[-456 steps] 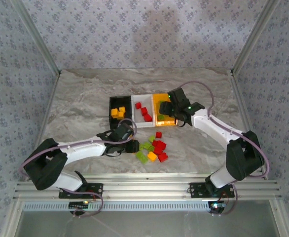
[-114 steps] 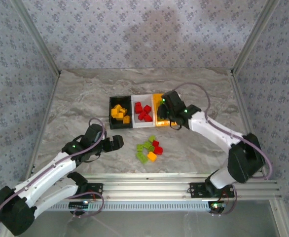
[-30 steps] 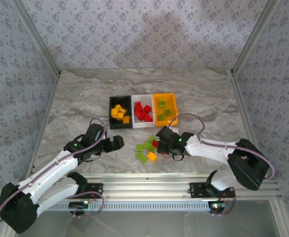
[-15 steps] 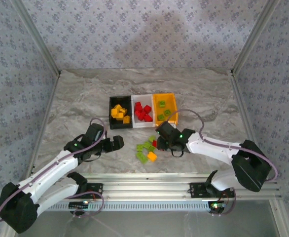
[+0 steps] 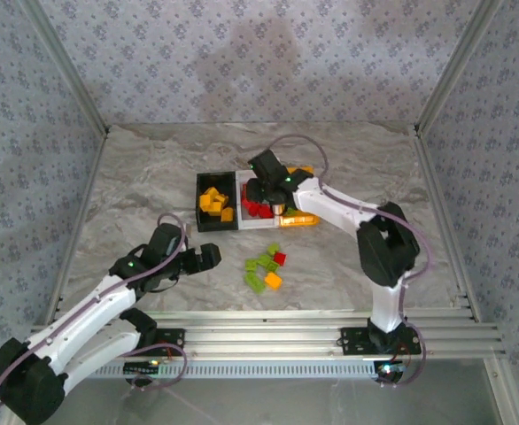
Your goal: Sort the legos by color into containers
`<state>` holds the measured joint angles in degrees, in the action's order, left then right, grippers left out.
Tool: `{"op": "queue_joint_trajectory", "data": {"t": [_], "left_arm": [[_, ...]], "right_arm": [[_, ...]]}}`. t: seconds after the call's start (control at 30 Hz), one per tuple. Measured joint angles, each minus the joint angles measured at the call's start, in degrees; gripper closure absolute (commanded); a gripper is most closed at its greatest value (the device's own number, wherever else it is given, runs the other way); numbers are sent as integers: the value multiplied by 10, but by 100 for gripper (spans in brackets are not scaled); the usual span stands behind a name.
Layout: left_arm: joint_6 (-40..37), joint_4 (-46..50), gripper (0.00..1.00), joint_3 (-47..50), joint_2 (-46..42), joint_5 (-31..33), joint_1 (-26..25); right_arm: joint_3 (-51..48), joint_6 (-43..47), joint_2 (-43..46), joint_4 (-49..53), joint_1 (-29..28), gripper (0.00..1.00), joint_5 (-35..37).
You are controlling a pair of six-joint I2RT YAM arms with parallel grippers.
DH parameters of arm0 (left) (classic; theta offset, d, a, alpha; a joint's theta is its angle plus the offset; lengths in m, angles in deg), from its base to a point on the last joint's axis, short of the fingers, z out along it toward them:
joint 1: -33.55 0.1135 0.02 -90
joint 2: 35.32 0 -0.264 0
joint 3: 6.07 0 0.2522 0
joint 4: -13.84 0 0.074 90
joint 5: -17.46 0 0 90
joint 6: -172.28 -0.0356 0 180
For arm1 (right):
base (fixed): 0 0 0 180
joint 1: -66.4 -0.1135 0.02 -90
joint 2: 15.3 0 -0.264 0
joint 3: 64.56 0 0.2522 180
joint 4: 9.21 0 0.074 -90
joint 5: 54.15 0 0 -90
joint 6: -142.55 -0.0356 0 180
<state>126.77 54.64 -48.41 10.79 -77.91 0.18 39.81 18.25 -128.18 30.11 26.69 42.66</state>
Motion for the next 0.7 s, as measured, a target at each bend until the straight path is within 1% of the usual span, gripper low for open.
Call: {"op": "queue_joint_trajectory", "data": {"t": [0.03, 0.1, 0.17, 0.3, 0.37, 0.47, 0.6, 0.7], "left_arm": [[0, 0, 0, 0, -2, 0, 0], [0, 2, 0, 0, -4, 0, 0], [0, 2, 0, 0, -4, 0, 0], [0, 3, 0, 0, -7, 0, 3], [0, 4, 0, 0, -9, 0, 3], [0, 4, 0, 0, -10, 0, 4], [0, 4, 0, 0, -10, 0, 4], [0, 4, 0, 0, -10, 0, 4]], "right_arm": [[14, 5, -14, 5, 3, 38, -1], [32, 11, -28, 9, 7, 32, -2], [38, 12, -31, 13, 8, 30, -4], [25, 14, -10, 8, 7, 30, -5], [-9, 14, 24, 0, 3, 30, -6], [-85, 10, 103, -6, -10, 31, -5], [-185, 3, 207, -11, -45, 33, -1], [-255, -9, 257, -17, -71, 33, -2]]}}
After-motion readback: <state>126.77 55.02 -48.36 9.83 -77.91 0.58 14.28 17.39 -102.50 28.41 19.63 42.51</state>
